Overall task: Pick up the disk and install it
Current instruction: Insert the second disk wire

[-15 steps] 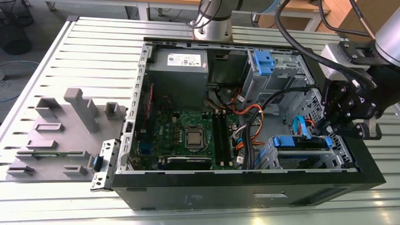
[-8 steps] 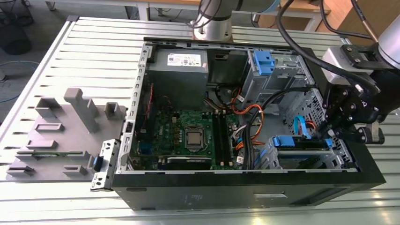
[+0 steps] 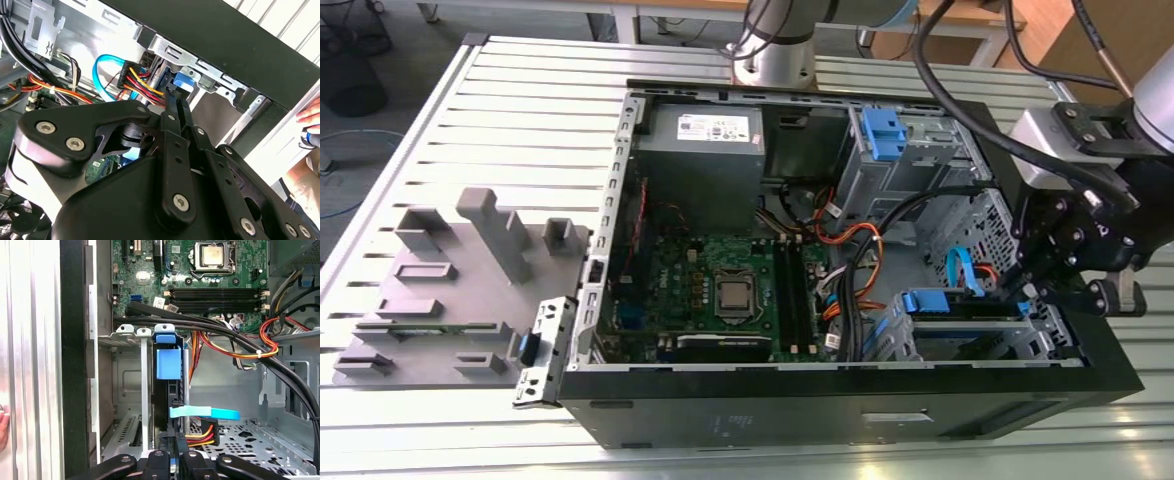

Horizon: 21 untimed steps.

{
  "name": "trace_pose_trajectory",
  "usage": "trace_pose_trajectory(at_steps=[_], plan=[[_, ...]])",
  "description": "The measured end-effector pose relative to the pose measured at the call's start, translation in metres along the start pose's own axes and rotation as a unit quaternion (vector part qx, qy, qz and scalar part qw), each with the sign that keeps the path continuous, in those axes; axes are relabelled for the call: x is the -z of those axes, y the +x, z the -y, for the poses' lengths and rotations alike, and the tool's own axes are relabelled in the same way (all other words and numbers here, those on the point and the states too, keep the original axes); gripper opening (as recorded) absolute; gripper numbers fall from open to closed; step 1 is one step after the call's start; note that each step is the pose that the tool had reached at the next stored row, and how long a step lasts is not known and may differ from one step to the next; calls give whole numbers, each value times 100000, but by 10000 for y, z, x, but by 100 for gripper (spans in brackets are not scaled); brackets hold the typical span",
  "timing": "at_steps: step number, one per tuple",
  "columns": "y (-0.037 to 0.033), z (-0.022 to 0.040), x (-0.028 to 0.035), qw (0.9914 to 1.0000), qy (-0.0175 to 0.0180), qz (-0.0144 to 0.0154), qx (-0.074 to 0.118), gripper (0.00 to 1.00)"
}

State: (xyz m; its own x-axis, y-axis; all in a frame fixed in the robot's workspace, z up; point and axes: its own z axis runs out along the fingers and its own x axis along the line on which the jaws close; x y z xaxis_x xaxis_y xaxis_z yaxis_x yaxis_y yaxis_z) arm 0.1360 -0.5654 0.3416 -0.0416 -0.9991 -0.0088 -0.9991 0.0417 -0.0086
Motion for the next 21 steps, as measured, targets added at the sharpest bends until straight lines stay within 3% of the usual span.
trace_pose_trajectory(at_steps=[21], plan=[[13, 0, -24, 100000, 0, -12, 1, 16]])
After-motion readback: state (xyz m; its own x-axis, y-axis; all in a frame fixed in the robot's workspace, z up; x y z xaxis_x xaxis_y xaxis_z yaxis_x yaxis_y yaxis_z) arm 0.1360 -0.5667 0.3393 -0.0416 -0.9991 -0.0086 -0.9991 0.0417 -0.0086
